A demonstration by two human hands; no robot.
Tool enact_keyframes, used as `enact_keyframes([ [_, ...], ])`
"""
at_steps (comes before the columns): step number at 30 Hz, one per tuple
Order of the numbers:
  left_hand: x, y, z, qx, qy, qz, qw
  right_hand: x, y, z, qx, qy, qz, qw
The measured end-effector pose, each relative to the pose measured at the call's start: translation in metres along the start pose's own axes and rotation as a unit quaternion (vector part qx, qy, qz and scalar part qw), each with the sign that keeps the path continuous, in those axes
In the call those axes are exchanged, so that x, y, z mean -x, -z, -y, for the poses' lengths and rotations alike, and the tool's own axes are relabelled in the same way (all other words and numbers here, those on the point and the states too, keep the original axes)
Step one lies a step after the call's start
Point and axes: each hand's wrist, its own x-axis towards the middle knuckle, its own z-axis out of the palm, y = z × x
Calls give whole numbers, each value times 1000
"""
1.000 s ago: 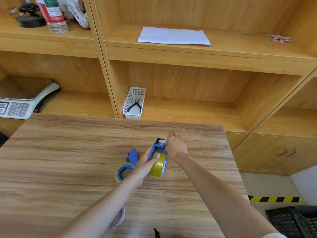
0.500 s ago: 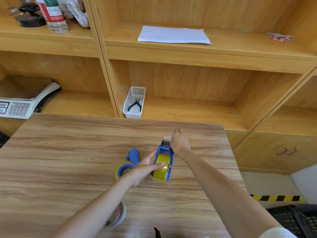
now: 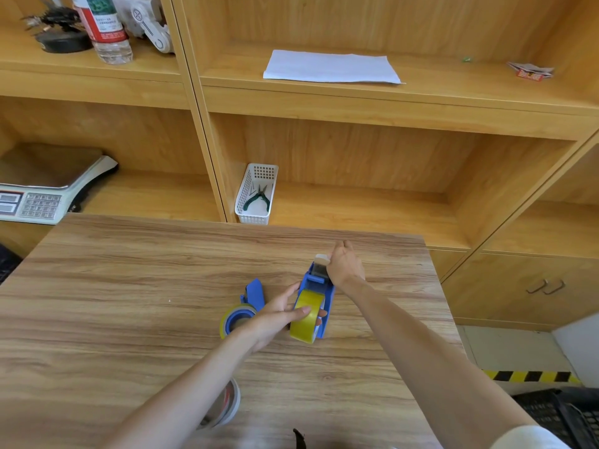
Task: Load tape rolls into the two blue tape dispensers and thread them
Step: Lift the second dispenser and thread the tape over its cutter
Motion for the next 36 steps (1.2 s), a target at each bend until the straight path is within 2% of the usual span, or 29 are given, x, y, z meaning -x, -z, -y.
enact_keyframes([
  [3, 1, 6, 5, -6, 6, 38, 999, -2, 0, -2, 2, -8, -2, 1000],
  [5, 1, 8, 5, -10, 14, 35, 999, -2, 0, -3, 3, -10, -3, 1000],
  [11, -5, -3, 7, -16, -9, -86, 996, -1, 0, -2, 2, 11, -15, 1000],
  [18, -7, -5, 4, -9, -8, -20, 1000, -7, 7, -11, 3, -10, -17, 1000],
  [30, -5, 4, 3, -5, 5, 47, 999, -13, 13, -4, 32, -5, -8, 999],
  [32, -5, 4, -2, 5, 6, 44, 999, -14, 13, -4, 34, 1, -13, 999],
  [36, -7, 1, -2, 18, -10, -10, 1000, -15, 13, -6, 24, 11, -24, 999],
])
